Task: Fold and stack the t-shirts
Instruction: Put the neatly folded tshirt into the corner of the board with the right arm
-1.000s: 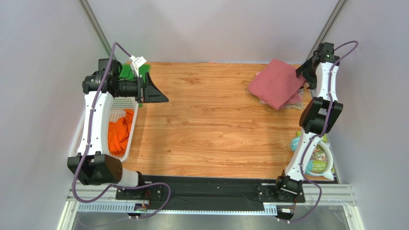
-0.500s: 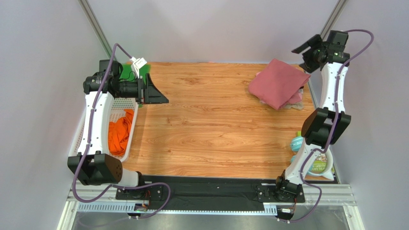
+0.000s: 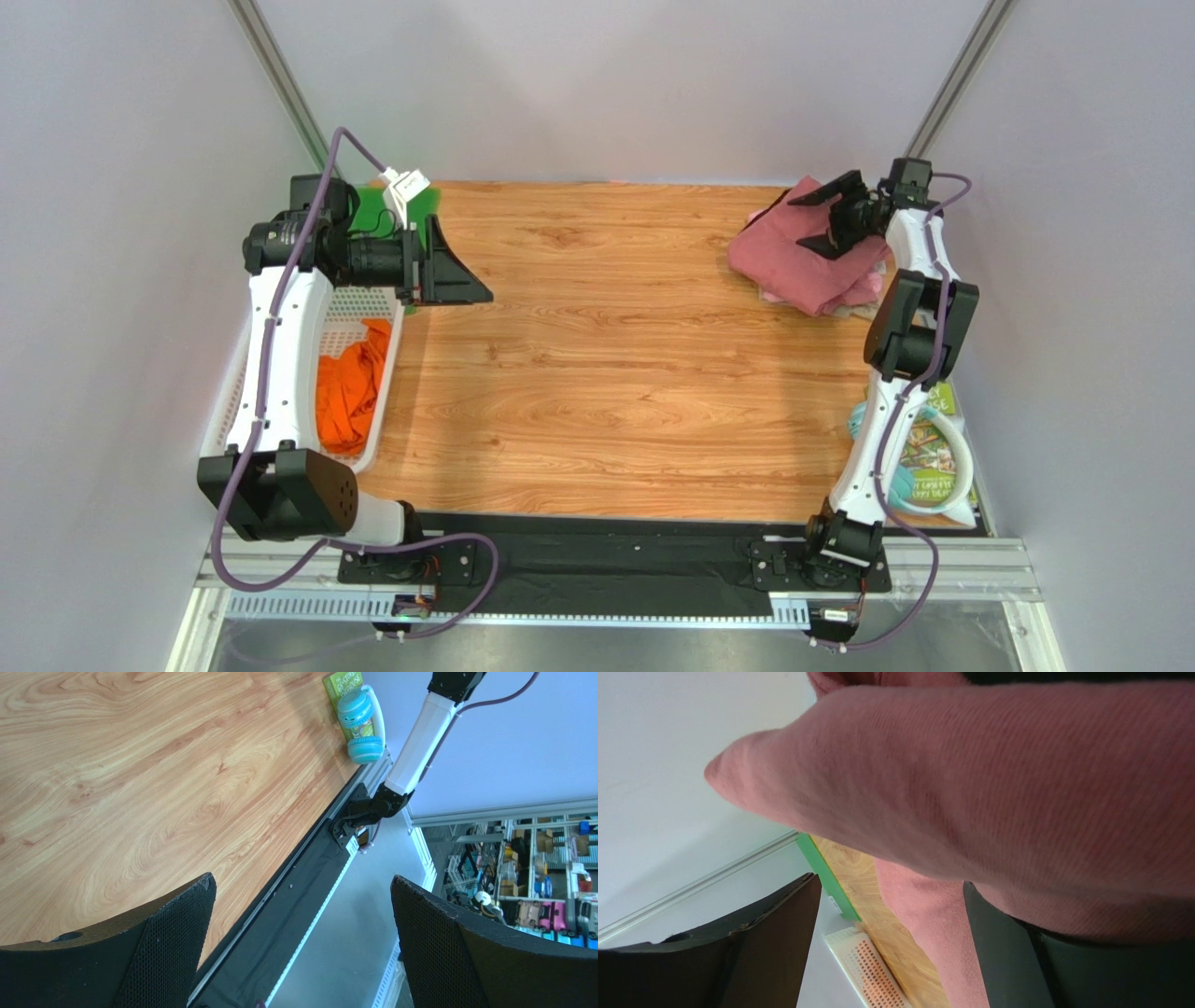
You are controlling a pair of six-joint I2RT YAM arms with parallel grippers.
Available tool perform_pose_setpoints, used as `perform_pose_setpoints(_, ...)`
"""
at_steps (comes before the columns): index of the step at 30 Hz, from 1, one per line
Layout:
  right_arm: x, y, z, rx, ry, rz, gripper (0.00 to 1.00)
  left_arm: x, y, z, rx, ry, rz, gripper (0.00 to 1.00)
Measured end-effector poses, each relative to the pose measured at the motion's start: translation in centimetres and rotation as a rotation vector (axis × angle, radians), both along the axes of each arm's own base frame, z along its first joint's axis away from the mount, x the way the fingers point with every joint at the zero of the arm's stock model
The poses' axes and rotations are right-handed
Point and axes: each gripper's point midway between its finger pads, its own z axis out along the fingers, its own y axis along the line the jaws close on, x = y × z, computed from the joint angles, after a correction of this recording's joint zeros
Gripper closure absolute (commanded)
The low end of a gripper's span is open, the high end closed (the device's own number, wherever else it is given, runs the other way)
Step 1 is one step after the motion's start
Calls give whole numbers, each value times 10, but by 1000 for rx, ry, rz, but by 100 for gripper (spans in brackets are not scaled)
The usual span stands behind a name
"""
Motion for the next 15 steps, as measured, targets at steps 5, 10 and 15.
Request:
perform_pose_setpoints(5,3,-8,-7,30,7,-9,18,2,1,1,12,-3,4,0)
perform_pose_setpoints(10,2,-6,-13,44,2,1,18,2,2,1,20,-2,6,0)
perform_pose_setpoints(15,4,-3,1,117,-49,9,17,2,2,0,22,3,5,0)
